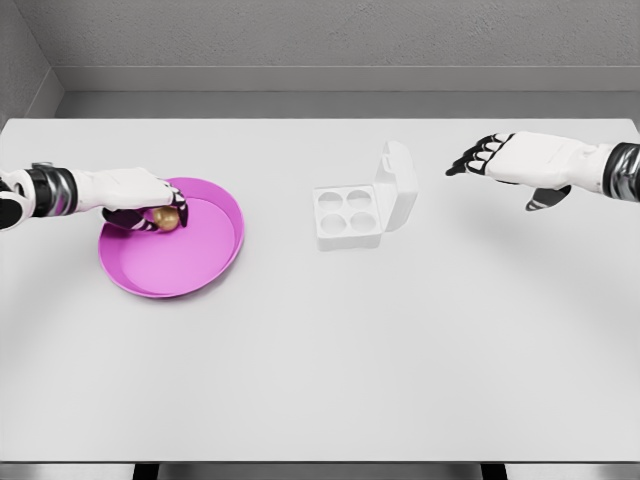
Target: Pack egg into the box and close the box lid
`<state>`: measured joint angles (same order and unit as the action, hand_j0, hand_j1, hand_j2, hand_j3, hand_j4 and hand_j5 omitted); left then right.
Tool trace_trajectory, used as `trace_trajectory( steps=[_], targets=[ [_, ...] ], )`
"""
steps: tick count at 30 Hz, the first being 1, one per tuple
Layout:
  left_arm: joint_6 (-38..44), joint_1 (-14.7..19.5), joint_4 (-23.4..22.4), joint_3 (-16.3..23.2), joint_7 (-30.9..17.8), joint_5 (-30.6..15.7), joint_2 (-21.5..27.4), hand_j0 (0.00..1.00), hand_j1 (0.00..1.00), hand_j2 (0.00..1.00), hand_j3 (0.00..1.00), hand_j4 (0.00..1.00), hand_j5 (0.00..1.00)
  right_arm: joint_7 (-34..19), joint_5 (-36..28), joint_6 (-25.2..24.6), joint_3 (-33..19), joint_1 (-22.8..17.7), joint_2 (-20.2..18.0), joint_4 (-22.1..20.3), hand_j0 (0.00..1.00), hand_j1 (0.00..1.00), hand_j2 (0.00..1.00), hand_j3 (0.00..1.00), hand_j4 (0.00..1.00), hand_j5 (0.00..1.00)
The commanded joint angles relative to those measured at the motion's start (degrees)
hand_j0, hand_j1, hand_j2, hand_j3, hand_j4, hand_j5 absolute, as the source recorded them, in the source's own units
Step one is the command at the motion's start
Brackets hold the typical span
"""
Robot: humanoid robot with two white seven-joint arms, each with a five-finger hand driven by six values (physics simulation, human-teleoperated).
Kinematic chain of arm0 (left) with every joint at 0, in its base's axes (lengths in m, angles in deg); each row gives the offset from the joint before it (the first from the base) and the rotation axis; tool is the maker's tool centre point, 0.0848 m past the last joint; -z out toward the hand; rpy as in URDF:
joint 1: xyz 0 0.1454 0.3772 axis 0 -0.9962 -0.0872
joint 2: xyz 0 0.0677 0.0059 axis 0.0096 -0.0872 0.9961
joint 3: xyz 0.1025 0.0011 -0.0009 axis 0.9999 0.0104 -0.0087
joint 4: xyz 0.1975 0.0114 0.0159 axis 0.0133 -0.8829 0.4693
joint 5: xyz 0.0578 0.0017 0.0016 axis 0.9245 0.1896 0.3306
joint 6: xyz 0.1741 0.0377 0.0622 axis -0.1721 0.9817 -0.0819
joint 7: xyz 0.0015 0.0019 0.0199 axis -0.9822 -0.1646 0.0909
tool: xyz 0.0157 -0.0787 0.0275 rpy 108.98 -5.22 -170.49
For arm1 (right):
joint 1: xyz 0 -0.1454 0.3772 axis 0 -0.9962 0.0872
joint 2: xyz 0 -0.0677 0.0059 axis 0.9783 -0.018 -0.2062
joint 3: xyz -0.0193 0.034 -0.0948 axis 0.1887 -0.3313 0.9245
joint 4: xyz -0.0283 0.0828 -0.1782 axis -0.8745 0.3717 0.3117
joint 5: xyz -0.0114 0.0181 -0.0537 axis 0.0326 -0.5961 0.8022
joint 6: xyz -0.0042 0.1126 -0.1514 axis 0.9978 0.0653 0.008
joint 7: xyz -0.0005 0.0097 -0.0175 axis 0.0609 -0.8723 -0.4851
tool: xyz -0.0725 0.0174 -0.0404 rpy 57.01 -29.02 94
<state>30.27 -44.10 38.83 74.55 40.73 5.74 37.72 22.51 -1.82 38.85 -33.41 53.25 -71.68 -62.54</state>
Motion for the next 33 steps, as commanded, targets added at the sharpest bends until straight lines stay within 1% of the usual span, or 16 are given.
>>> trace_trajectory(
  steps=[1, 4, 10, 12, 16, 18, 20, 21, 26, 28, 33],
  targets=[
    [0.1, 0.0, 0.1, 0.0, 0.0, -0.3, -0.4, 0.41, 0.41, 0.41, 0.41, 0.41, 0.41, 0.0, -0.2, -0.1, -0.1, 0.0, -0.2, 0.0, 1.0, 1.0, 1.0, 1.0, 1.0, 1.0],
    [0.1, 0.0, 0.4, 0.1, 0.0, -0.3, -0.4, 0.36, 0.36, 0.36, 0.36, 0.36, 0.36, 0.0, -0.3, 0.0, -0.1, 0.0, -0.2, 0.0, 1.0, 1.0, 1.0, 1.0, 1.0, 1.0],
    [0.1, 0.9, 0.8, -0.1, 0.0, -0.6, -0.4, 0.35, 0.35, 0.35, 0.35, 0.35, 0.35, 0.0, -0.3, 0.2, 0.0, 0.0, -0.3, -0.2, 1.0, 1.0, 1.0, 1.0, 1.0, 1.0],
    [0.1, 0.9, 1.9, -0.2, 0.0, -0.7, -0.4, 0.35, 0.35, 0.35, 0.35, 0.35, 0.35, 0.0, -0.3, 1.4, -0.1, 0.0, -0.3, -0.8, 1.0, 1.0, 1.0, 1.0, 1.0, 1.0],
    [0.1, 0.9, 5.1, -0.3, 0.0, -1.0, -0.5, 0.33, 0.33, 0.33, 0.33, 0.33, 0.33, 0.0, -0.3, 1.5, 0.1, -0.1, -0.2, -2.2, 1.0, 1.0, 1.0, 1.0, 1.0, 1.0],
    [0.1, 1.1, 5.5, -0.3, 0.0, -2.2, -0.5, 0.33, 0.33, 0.33, 0.33, 0.33, 0.33, 0.0, -0.3, 1.4, 0.1, -0.1, -0.3, -2.2, 1.0, 1.0, 1.0, 1.0, 1.0, 1.0],
    [0.1, 1.2, 7.4, -0.3, 0.0, -3.7, -0.5, 0.32, 0.32, 0.32, 0.32, 0.32, 0.32, 0.0, -0.3, 1.0, -0.2, -0.1, -0.3, -1.7, 1.0, 1.0, 1.0, 1.0, 1.0, 1.0],
    [0.1, 1.2, 7.5, -0.3, 0.0, -4.1, -0.5, 0.32, 0.32, 0.32, 0.32, 0.32, 0.32, 0.0, -0.3, 1.0, -0.2, -0.1, -0.3, -1.6, 1.0, 1.0, 1.0, 1.0, 1.0, 1.0],
    [0.1, 1.8, 7.5, -0.3, 0.0, -4.7, -4.5, 0.32, 0.32, 0.32, 0.32, 0.32, 0.32, 0.0, -0.4, 1.0, -0.2, -0.1, -0.5, -1.5, 1.0, 1.0, 1.0, 1.0, 1.0, 1.0],
    [0.1, 1.8, 9.2, -0.3, 0.0, -4.8, -5.1, 0.32, 0.32, 0.32, 0.32, 0.32, 0.32, 0.0, -0.4, 1.0, -0.2, -0.1, -0.5, -1.5, 1.0, 1.0, 1.0, 1.0, 1.0, 1.0],
    [0.1, 2.3, 9.5, -0.2, 0.0, -5.1, -7.8, 0.32, 0.32, 0.32, 0.32, 0.32, 0.32, 0.0, -0.4, 1.0, -0.1, -0.1, -0.5, -1.5, 1.0, 1.0, 1.0, 1.0, 1.0, 1.0]
  ],
)
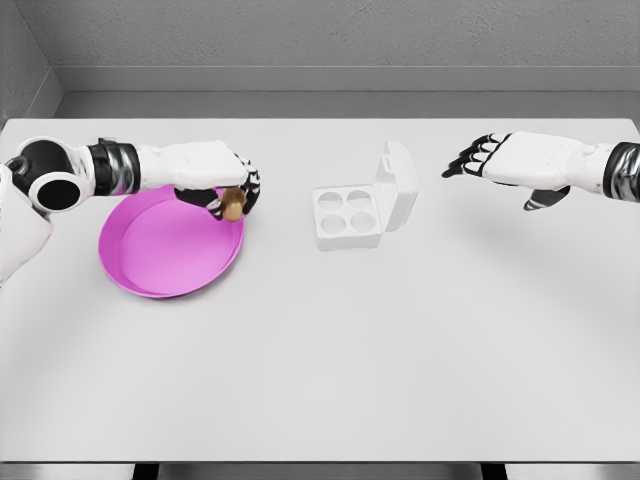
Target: Pack egg into the box and close the box lid
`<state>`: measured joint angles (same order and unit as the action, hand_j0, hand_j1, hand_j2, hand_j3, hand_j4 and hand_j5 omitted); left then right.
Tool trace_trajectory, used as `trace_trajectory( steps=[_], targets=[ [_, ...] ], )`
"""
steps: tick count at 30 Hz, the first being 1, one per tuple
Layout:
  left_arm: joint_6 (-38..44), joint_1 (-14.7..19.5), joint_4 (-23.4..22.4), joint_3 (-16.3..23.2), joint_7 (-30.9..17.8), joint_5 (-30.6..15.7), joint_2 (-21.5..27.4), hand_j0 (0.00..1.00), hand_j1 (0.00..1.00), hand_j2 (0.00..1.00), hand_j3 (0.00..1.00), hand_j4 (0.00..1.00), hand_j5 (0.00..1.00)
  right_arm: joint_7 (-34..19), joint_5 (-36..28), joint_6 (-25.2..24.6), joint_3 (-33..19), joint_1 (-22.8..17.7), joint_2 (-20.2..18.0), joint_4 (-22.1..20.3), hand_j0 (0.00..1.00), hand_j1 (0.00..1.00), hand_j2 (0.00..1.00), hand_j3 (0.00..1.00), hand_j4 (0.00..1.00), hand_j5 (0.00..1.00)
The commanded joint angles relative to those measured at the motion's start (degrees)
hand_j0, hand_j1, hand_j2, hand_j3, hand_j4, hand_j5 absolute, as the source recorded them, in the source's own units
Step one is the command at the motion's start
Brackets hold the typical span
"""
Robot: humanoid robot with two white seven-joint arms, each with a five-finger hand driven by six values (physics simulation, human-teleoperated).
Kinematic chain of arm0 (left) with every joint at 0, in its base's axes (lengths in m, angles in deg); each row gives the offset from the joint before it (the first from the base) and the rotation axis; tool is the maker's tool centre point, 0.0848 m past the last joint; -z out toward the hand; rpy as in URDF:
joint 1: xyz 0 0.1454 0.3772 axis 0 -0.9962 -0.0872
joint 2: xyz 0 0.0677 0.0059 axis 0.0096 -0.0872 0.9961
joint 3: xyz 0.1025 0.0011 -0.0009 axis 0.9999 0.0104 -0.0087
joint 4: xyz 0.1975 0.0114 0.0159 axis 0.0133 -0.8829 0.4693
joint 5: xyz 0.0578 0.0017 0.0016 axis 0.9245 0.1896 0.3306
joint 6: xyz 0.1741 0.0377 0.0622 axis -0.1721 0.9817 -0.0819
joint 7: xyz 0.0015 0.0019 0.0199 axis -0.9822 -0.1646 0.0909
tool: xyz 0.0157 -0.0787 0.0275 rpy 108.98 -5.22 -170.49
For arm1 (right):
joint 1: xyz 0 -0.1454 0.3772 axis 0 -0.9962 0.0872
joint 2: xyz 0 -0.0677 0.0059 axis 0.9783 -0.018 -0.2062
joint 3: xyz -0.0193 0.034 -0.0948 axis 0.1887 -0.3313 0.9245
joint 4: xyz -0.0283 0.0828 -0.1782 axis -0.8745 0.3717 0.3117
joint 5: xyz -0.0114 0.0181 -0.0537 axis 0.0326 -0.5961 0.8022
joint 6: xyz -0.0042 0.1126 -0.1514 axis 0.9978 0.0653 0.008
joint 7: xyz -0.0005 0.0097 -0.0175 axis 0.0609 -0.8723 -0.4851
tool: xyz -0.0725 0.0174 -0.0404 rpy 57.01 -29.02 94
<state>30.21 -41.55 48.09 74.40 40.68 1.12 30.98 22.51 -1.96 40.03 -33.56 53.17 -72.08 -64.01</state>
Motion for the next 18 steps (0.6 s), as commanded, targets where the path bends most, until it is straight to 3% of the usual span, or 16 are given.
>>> trace_trajectory(
  steps=[1, 18],
  targets=[
    [0.2, 0.0, 0.3, -0.1, 0.1, -0.5, -1.5, 0.32, 0.32, 0.32, 0.32, 0.32, 0.32, 0.0, -0.1, -0.1, -0.1, 0.0, -0.1, 0.0, 1.0, 1.0, 1.0, 1.0, 1.0, 1.0],
    [0.2, 3.1, -0.5, 0.8, 0.1, -0.4, -10.6, 0.32, 0.32, 0.32, 0.32, 0.32, 0.32, 0.0, -0.1, -0.1, 0.0, -0.1, -0.1, 0.0, 1.0, 1.0, 1.0, 1.0, 1.0, 1.0]
  ],
)
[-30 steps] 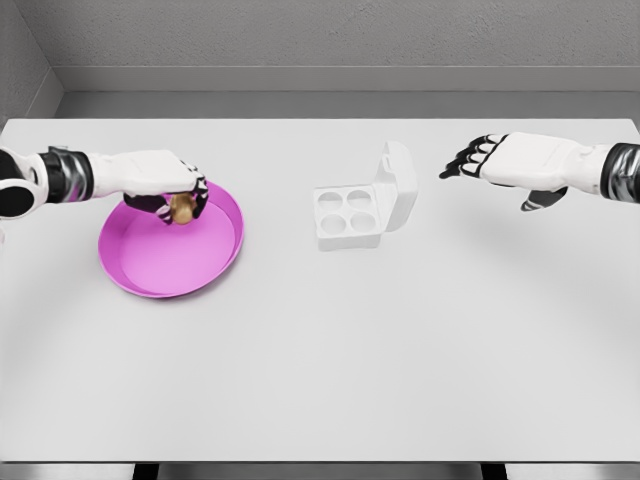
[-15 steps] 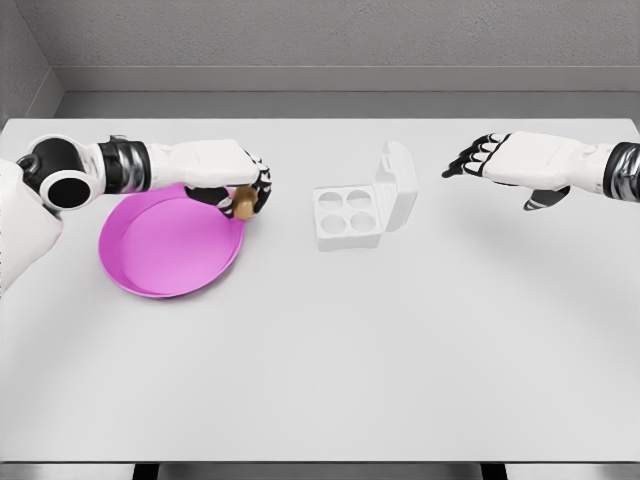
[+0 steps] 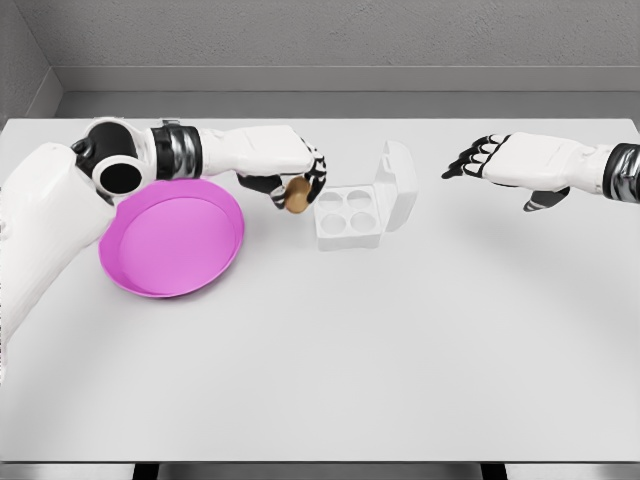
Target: Pack egg into the box and close the box lid
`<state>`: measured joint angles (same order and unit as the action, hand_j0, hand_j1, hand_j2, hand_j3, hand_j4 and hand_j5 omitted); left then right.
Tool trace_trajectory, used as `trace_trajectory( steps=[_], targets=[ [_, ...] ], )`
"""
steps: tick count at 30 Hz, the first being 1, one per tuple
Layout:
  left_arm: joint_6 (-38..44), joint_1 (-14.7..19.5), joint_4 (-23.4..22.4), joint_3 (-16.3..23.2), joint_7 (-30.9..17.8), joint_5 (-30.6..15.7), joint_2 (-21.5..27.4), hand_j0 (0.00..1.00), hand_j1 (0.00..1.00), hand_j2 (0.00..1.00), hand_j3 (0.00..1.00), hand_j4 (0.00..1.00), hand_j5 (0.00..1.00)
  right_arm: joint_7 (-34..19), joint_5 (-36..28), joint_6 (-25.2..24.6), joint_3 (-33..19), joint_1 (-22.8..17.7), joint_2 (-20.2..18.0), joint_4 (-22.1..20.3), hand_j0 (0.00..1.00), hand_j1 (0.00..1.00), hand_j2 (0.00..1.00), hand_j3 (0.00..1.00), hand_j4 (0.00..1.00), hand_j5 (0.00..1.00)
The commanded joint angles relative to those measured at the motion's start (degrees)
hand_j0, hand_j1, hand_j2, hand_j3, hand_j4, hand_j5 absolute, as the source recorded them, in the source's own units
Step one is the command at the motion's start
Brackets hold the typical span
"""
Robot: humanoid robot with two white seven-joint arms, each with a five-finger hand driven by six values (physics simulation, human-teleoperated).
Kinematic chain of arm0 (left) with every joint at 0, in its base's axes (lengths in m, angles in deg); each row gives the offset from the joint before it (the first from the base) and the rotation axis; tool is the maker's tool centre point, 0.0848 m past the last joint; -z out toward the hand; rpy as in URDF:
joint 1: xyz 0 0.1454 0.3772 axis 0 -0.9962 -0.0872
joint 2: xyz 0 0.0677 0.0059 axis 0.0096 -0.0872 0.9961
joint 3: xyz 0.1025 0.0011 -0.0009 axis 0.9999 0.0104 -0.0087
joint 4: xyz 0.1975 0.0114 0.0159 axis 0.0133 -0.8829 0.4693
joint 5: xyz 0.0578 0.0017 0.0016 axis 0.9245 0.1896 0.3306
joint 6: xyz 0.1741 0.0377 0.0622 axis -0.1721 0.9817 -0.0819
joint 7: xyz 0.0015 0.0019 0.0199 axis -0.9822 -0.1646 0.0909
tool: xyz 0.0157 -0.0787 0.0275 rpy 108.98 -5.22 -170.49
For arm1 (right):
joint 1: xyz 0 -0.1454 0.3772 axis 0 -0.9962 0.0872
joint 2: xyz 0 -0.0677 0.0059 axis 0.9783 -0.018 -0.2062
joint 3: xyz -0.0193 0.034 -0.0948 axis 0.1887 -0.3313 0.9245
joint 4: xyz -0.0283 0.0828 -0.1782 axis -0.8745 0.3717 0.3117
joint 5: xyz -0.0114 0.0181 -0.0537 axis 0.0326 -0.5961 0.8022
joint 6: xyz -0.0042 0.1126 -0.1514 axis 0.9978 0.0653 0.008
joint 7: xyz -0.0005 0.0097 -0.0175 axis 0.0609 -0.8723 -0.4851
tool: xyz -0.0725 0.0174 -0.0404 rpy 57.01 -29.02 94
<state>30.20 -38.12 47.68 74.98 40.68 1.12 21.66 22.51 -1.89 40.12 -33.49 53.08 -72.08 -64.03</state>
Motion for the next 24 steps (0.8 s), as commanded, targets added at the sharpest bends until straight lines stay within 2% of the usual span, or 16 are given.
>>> trace_trajectory(
  steps=[1, 10, 19, 24],
  targets=[
    [0.2, 0.0, -0.1, 0.6, 0.1, -0.4, -2.3, 0.32, 0.32, 0.32, 0.32, 0.32, 0.32, 0.0, -0.2, -0.1, 0.0, 0.0, -0.1, 0.0, 1.0, 1.0, 1.0, 1.0, 1.0, 1.0],
    [0.2, 0.7, -0.5, 1.9, 0.1, 0.0, -5.2, 0.32, 0.32, 0.32, 0.32, 0.32, 0.32, 0.0, -0.2, -0.1, -0.1, 0.0, -0.1, -0.1, 1.0, 1.0, 1.0, 1.0, 1.0, 1.0],
    [0.2, 0.9, -8.4, 2.1, 0.1, 0.1, -6.7, 0.32, 0.32, 0.32, 0.32, 0.32, 0.32, 0.0, -0.2, -0.2, 0.0, 0.0, 0.0, -0.1, 1.0, 1.0, 1.0, 1.0, 1.0, 1.0],
    [0.2, 1.0, -8.4, 2.1, 0.1, 0.2, -7.6, 0.32, 0.32, 0.32, 0.32, 0.32, 0.32, 0.0, -0.2, -0.3, 0.0, 0.0, -0.1, 0.0, 1.0, 1.0, 1.0, 1.0, 1.0, 1.0]
  ],
)
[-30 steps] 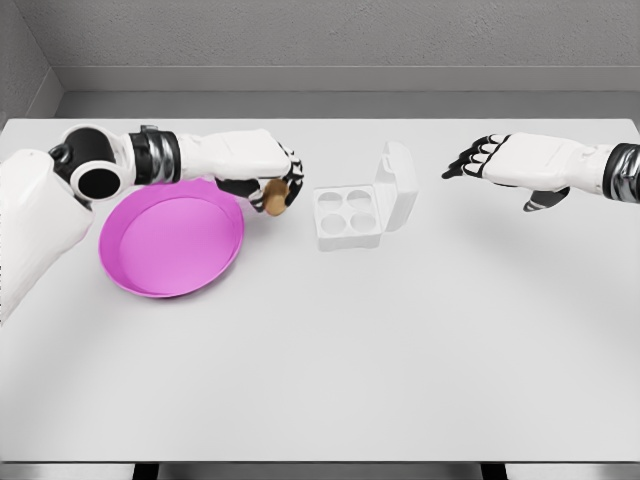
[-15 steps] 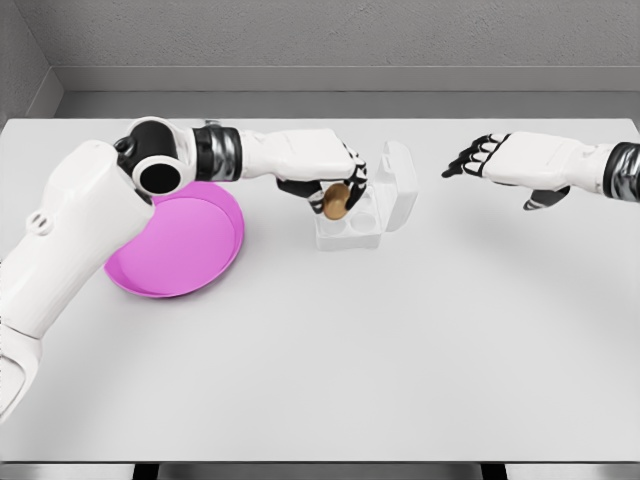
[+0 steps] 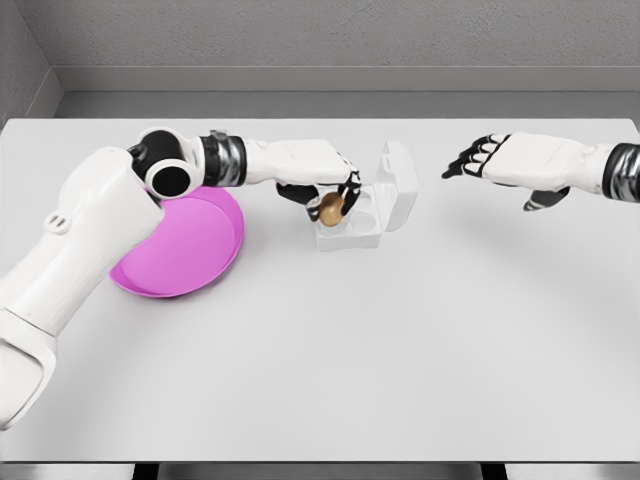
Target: Pack egg into the box and close the box lid
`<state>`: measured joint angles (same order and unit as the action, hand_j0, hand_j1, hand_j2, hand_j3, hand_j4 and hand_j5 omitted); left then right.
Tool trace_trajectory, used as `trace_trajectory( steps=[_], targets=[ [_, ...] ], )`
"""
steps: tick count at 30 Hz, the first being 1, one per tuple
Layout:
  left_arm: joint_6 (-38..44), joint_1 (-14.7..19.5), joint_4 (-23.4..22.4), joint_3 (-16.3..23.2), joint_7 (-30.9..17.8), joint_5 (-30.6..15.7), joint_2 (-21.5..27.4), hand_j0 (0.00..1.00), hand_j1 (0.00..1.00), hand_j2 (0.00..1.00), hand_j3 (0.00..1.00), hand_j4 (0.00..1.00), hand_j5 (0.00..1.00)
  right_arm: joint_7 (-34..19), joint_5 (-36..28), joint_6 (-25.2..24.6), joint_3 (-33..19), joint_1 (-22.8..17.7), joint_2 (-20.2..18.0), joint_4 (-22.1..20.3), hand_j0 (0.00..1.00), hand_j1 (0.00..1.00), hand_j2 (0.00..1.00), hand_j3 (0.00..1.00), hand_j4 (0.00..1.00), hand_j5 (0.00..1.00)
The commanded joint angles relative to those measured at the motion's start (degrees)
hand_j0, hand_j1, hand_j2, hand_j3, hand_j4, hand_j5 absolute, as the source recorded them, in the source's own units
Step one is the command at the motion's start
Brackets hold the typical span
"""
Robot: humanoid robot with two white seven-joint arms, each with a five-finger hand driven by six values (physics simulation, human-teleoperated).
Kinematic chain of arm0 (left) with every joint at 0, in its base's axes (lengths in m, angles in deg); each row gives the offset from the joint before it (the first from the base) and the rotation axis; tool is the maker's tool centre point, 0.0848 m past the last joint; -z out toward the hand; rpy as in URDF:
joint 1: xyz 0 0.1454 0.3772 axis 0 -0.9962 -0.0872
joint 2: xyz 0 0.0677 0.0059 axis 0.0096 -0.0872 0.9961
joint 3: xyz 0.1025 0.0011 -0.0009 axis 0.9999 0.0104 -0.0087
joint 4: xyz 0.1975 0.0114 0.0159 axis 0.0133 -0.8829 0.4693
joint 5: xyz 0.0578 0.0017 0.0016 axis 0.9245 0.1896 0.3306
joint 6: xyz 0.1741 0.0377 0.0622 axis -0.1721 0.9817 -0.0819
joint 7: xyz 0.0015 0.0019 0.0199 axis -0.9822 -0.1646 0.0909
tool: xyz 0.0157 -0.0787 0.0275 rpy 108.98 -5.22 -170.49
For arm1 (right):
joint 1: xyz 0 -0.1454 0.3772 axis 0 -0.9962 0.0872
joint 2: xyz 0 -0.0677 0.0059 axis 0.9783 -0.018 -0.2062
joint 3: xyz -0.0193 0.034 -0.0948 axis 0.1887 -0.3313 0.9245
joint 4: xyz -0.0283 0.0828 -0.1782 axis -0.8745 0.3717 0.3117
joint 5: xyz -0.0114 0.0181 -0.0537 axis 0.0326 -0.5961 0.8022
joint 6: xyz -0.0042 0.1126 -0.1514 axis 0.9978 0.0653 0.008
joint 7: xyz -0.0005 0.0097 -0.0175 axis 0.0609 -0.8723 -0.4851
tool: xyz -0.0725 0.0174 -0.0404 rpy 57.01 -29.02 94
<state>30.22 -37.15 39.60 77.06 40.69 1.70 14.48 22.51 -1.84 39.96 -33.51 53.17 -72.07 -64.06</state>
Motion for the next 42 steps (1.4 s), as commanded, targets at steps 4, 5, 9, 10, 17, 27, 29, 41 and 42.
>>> trace_trajectory(
  steps=[4, 5, 9, 10, 17, 27, 29, 41, 42],
  targets=[
    [0.2, 0.0, -0.4, 0.0, 0.1, -0.1, -0.5, 0.32, 0.32, 0.32, 0.32, 0.32, 0.32, 0.0, 0.0, -0.2, 0.0, 0.0, -0.1, 0.1, 1.0, 1.0, 1.0, 1.0, 1.0, 1.0],
    [0.2, 0.0, -0.4, 0.0, 0.1, -0.1, -0.7, 0.33, 0.33, 0.33, 0.33, 0.33, 0.33, 0.0, 0.0, -0.2, 0.0, 0.0, -0.1, 0.4, 1.0, 1.0, 1.0, 1.0, 1.0, 1.0],
    [0.2, -0.1, -1.4, 0.0, 0.1, 0.1, -1.1, 0.34, 0.34, 0.34, 0.34, 0.34, 0.34, 0.0, 0.0, -0.2, 0.0, 0.0, 0.0, 0.5, 1.0, 1.0, 1.0, 1.0, 1.0, 1.0],
    [0.2, 0.0, -2.5, 0.0, 0.1, 0.3, -1.9, 0.34, 0.34, 0.34, 0.34, 0.34, 0.34, 0.0, 0.1, -0.2, 0.1, 0.0, 0.0, 0.6, 1.0, 1.0, 1.0, 1.0, 1.0, 1.0],
    [0.2, 0.0, -3.9, -0.3, 0.1, 1.3, -2.0, 0.35, 0.35, 0.35, 0.35, 0.35, 0.35, 0.0, 0.1, -0.2, 0.0, 0.1, 0.0, 0.7, 1.0, 1.0, 1.0, 1.0, 1.0, 1.0],
    [0.2, -0.1, -3.9, -0.6, 0.1, 1.2, -2.1, 0.43, 0.43, 0.43, 0.43, 0.43, 0.43, 0.0, 0.1, -0.1, -0.1, 0.1, 0.0, 0.6, 1.0, 1.0, 1.0, 1.0, 1.0, 1.0],
    [0.2, 0.0, -3.9, -0.7, 0.1, 1.2, -2.1, 0.47, 0.47, 0.47, 0.47, 0.47, 0.47, 0.0, 0.1, -0.1, 0.0, 0.1, 0.0, 0.6, 1.0, 1.0, 1.0, 1.0, 1.0, 1.0],
    [0.2, -0.1, -4.8, -1.4, 0.1, 0.9, -1.1, 0.83, 0.83, 0.83, 0.83, 0.83, 0.83, 0.0, 0.1, -0.1, -0.1, 0.8, 0.2, 0.4, 1.0, 1.0, 1.0, 1.0, 1.0, 1.0],
    [0.2, -0.1, -4.8, -1.4, 0.1, 0.9, -1.0, 0.88, 0.88, 0.88, 0.88, 0.88, 0.88, 0.0, 0.1, -0.1, 0.0, 0.8, 0.2, 0.5, 1.0, 1.0, 1.0, 1.0, 1.0, 1.0]
  ],
)
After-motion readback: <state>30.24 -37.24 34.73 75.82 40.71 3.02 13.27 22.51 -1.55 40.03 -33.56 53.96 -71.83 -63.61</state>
